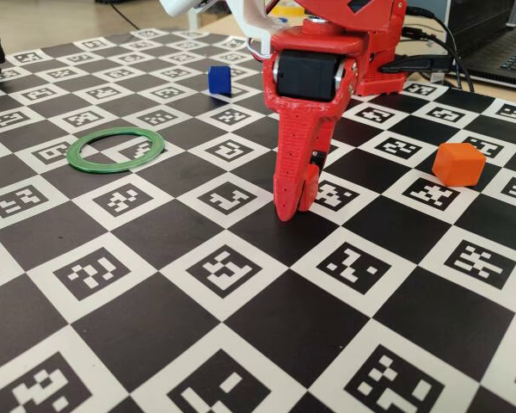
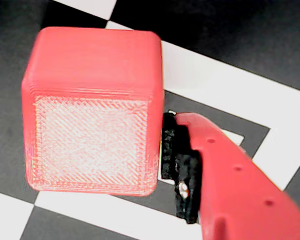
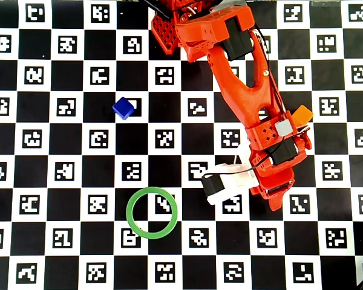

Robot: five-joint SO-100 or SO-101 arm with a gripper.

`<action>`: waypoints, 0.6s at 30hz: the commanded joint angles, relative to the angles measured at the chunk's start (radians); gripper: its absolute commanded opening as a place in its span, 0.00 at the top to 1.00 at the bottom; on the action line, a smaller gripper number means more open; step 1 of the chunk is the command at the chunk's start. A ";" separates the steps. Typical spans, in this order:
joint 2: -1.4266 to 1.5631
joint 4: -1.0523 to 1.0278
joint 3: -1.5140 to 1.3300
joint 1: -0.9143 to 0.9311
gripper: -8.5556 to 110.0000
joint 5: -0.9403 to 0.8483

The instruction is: Grab the red cube then put it in the green circle then put the blue cube on top and finally the orange cube on top

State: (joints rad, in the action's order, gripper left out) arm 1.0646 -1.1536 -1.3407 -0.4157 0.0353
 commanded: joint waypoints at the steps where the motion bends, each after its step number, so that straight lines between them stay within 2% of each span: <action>1: 0.014 0.008 0.014 0.014 0.60 -0.011; 12: 0.011 0.009 0.014 0.018 0.64 -0.021; 18: 0.011 0.009 0.018 0.018 0.76 -0.025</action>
State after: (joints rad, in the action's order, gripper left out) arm 1.0400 -1.1536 -1.3407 -0.4065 0.0169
